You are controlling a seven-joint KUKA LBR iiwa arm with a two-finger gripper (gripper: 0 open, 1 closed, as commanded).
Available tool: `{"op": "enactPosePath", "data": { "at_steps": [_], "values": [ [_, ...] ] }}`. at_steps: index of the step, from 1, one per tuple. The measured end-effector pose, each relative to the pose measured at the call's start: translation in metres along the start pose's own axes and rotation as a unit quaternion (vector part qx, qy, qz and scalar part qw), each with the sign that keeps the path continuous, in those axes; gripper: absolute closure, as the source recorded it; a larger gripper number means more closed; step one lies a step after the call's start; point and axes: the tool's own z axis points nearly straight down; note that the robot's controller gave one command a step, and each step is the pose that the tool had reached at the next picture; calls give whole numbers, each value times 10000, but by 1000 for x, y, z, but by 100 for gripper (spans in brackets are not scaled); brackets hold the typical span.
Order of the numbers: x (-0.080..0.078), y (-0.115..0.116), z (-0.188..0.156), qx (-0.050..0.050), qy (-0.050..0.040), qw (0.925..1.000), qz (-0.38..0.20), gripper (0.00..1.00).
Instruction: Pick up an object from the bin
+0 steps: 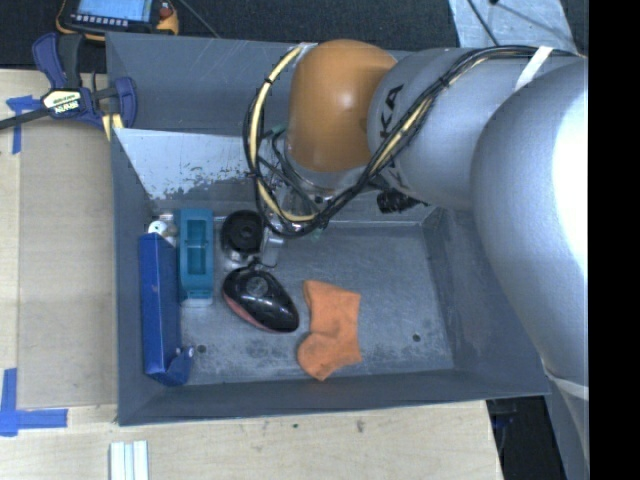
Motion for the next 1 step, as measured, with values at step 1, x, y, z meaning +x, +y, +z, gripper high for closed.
{"op": "enactPosePath", "data": {
  "at_steps": [1],
  "values": [
    [-2,0,62,-16,-41,9994,-339,0]
  ]
}}
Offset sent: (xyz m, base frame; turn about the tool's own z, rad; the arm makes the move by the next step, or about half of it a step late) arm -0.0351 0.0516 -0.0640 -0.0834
